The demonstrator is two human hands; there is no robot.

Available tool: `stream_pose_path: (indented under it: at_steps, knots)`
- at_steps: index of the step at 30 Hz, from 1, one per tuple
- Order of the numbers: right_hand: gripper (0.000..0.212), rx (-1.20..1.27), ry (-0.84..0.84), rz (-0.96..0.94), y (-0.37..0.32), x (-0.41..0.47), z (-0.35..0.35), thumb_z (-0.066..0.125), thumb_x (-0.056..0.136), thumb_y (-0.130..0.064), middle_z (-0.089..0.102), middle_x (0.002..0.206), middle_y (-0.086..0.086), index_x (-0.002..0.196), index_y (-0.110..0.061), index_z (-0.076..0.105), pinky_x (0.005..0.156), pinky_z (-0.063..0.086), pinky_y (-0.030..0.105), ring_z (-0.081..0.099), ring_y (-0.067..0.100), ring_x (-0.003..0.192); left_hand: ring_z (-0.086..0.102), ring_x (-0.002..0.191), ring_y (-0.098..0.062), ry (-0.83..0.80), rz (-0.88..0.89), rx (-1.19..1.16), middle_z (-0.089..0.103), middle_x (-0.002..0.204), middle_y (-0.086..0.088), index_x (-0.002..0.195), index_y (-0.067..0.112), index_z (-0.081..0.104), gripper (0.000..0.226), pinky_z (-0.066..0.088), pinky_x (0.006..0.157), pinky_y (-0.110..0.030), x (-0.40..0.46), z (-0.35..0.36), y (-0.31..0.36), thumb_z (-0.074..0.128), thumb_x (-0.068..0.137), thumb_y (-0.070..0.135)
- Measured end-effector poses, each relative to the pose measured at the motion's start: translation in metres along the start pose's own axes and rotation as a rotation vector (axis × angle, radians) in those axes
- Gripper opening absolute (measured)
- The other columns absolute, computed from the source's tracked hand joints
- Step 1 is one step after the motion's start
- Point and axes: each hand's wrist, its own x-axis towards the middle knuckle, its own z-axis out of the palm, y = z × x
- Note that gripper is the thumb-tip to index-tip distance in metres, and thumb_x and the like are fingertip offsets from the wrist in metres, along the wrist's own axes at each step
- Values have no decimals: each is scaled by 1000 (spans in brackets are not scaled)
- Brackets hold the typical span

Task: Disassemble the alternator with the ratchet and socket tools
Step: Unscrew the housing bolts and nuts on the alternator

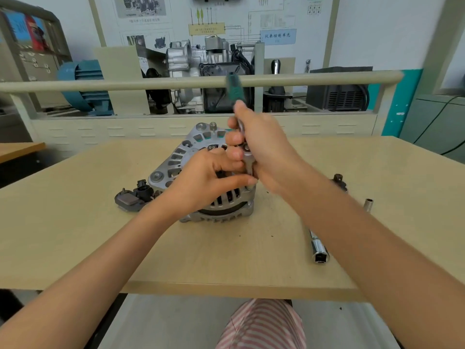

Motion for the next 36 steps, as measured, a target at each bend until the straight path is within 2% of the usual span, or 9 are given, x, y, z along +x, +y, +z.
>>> stream_pose_path:
  at_steps: [1,5,8,13,16,18,22,31,36]
  knots:
    - [34,53,134,-93,6,-5,5,33,102,-32,43,44,-7,76,-14,47,35,34,18,39,7,33,58,74,-25,2,16,-1,68,72,-3,74,23,75,5,48,77,-43,0,0,-1,71,76,24]
    - [24,286,400,-299,28,-23,21,26,103,-22,48,66,-7,82,-26,38,59,49,26,53,4,52,45,59,1,27,14,16,57,58,29,61,64,58,47,37,58,-13,0,-3,3,59,73,19]
    - [22,290,375,-309,28,-23,18,29,100,-12,48,72,-3,83,-25,35,57,49,23,55,6,54,44,58,2,21,-6,23,55,58,30,60,62,58,47,32,55,-10,0,-3,5,59,72,17]
    - [20,86,337,-270,16,-14,8,31,93,-3,46,67,0,82,-19,32,43,39,22,47,9,42,58,71,-25,22,-42,11,66,69,5,73,27,71,10,47,67,-44,2,0,0,62,74,23]
    - [14,24,298,-248,14,-11,4,33,91,-1,50,56,-3,86,-14,35,41,38,21,45,8,35,58,67,-25,24,-32,2,65,68,-5,72,29,69,7,47,65,-40,2,1,0,63,74,27]
    - [11,-35,266,-217,12,-9,2,36,87,0,48,41,-8,90,-10,37,40,38,20,44,9,33,54,62,-22,30,-30,0,60,62,-5,66,38,62,14,45,63,-39,2,1,1,63,74,28]
    - [13,-145,180,-135,4,-3,-3,41,91,-8,44,54,-1,79,-11,38,38,32,18,36,12,32,52,61,-14,25,-58,9,57,63,-3,62,48,61,23,44,62,-33,3,-1,1,67,74,29]
    - [27,-634,-419,169,-24,20,-9,50,95,-26,37,39,-8,73,-13,42,35,21,15,26,6,26,64,90,-27,10,-92,-82,71,94,-5,80,32,71,15,49,85,-45,1,-1,2,72,79,17]
    - [26,-571,-503,150,-21,21,-12,50,96,-25,36,38,-9,75,-11,43,40,21,18,28,5,25,65,89,-27,13,-86,-87,71,93,-3,79,32,70,16,48,85,-45,2,0,3,71,78,16]
